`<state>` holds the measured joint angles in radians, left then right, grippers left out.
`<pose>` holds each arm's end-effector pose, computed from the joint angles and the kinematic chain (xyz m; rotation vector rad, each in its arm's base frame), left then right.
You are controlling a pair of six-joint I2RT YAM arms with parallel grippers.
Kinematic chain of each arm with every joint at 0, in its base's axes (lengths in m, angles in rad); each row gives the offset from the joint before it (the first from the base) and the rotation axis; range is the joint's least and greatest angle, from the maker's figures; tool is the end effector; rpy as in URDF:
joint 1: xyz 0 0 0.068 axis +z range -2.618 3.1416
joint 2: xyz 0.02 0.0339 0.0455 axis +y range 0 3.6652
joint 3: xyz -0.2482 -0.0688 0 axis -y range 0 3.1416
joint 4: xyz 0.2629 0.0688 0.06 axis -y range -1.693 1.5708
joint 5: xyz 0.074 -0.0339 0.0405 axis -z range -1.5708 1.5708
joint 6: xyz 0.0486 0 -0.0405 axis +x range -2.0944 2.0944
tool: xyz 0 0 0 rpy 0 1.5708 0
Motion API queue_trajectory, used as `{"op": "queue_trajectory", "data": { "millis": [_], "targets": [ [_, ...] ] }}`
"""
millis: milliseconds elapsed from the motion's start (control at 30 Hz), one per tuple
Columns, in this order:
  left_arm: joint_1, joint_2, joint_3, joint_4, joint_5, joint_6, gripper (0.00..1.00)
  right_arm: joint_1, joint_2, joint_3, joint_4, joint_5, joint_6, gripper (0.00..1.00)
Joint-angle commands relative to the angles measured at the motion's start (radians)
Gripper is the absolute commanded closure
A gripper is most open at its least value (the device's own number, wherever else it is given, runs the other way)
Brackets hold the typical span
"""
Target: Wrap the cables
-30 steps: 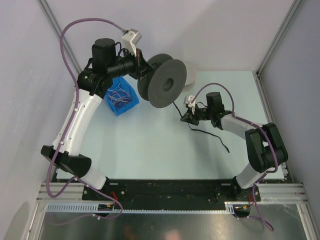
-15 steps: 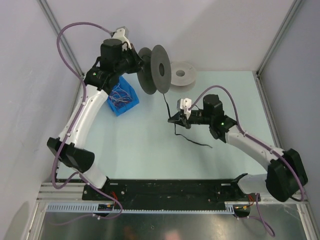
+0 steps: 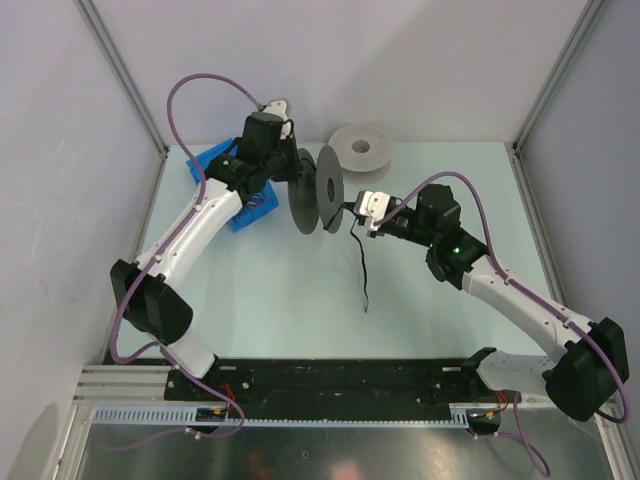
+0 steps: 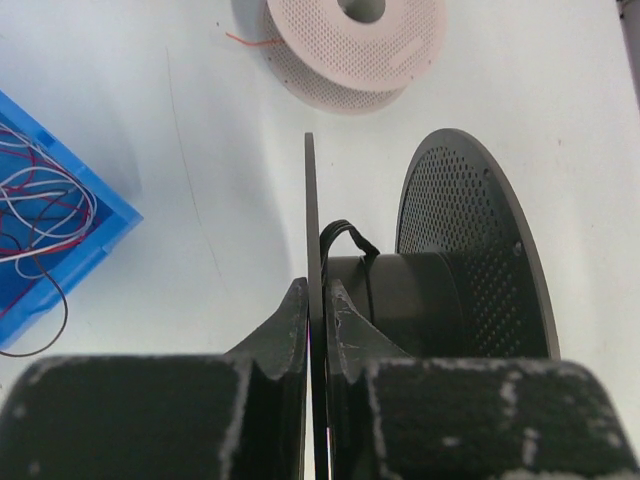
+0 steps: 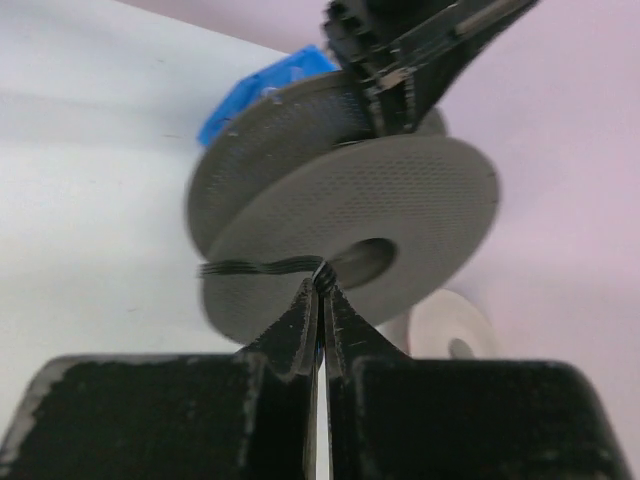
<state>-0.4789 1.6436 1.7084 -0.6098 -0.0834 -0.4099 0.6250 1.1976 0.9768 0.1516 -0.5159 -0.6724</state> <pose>0.3579 -0.1813 0.3745 0.0236 2.1450 -0.4384 0.2416 0.2038 0.3375 -1.2783 1.0352 0.3860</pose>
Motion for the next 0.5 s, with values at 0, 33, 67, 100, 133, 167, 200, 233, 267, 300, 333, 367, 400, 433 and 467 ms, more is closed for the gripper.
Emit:
{"op": "queue_trajectory", "data": {
  "millis": [0,33,67,100,133,167,200,233,267,300,333,367,400,433,467],
  "targets": [
    [-0.029,-0.066,-0.023,0.080,0.002,0.051,1.00,0.006,-0.023,0.050,0.179,0.168,-0.097,1.00],
    [-0.034,-0.070,-0.030,0.079,0.012,0.051,1.00,0.007,-0.021,0.050,0.206,0.168,-0.100,1.00],
    [-0.038,-0.072,-0.035,0.079,0.022,0.049,1.00,0.007,-0.019,0.050,0.233,0.159,-0.103,1.00],
    [-0.041,-0.073,-0.038,0.080,0.032,0.046,1.00,0.006,-0.016,0.051,0.258,0.148,-0.105,1.00],
    [-0.043,-0.072,-0.041,0.079,0.041,0.043,1.00,0.007,-0.013,0.051,0.285,0.139,-0.106,1.00],
    [-0.044,-0.072,-0.044,0.079,0.050,0.040,1.00,0.011,-0.008,0.050,0.315,0.137,-0.108,1.00],
    [-0.047,-0.072,-0.047,0.078,0.057,0.038,1.00,0.015,-0.002,0.049,0.345,0.142,-0.110,1.00],
    [-0.048,-0.073,-0.052,0.079,0.065,0.035,1.00,0.019,0.005,0.048,0.377,0.151,-0.114,1.00],
    [-0.048,-0.074,-0.057,0.079,0.070,0.033,1.00,0.020,0.014,0.048,0.407,0.161,-0.117,0.99],
    [-0.049,-0.076,-0.061,0.080,0.087,0.033,1.00,0.021,0.023,0.049,0.439,0.171,-0.119,0.98],
    [-0.050,-0.078,-0.067,0.080,0.100,0.035,1.00,0.022,0.032,0.049,0.470,0.181,-0.122,0.98],
    [-0.051,-0.081,-0.073,0.080,0.112,0.038,1.00,0.022,0.043,0.049,0.499,0.190,-0.126,0.97],
    [-0.051,-0.082,-0.079,0.080,0.121,0.042,1.00,0.022,0.051,0.049,0.528,0.196,-0.130,0.97],
    [-0.052,-0.084,-0.086,0.080,0.128,0.045,1.00,0.022,0.059,0.050,0.560,0.196,-0.133,0.96],
    [-0.053,-0.085,-0.093,0.080,0.134,0.048,1.00,0.022,0.066,0.050,0.586,0.193,-0.136,0.96]
  ]
}}
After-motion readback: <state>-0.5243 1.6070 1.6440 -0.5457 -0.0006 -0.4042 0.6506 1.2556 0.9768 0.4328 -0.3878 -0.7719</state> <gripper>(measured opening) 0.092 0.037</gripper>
